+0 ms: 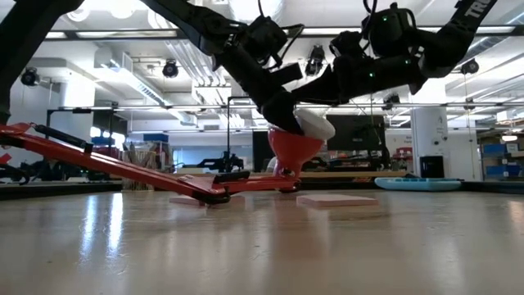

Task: Screw lightbulb
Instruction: Insert the lightbulb into the red lamp

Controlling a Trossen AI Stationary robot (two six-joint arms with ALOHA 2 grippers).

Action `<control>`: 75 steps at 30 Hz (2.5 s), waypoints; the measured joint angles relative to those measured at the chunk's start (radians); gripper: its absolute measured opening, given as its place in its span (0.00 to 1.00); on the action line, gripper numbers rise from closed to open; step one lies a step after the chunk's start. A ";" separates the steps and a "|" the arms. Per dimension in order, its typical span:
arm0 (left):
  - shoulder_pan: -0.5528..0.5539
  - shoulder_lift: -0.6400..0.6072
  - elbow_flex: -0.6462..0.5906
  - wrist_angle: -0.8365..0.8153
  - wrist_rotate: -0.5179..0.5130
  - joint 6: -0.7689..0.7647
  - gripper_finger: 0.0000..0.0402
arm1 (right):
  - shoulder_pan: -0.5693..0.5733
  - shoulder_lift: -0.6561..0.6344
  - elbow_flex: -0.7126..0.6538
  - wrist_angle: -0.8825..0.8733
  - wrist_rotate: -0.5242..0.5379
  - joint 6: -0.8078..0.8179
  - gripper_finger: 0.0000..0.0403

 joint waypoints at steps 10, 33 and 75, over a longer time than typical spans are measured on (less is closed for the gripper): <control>-0.005 -0.015 0.000 -0.078 -0.030 -0.057 0.75 | -0.037 0.040 0.004 0.027 -0.061 0.056 0.85; -0.084 -0.287 -0.281 0.193 -0.047 -0.234 0.75 | -0.044 -0.377 -0.034 -0.527 0.325 0.088 0.85; 0.036 -0.227 -0.208 0.132 0.196 -0.122 0.00 | -0.057 -0.051 0.117 -0.580 0.227 0.003 0.00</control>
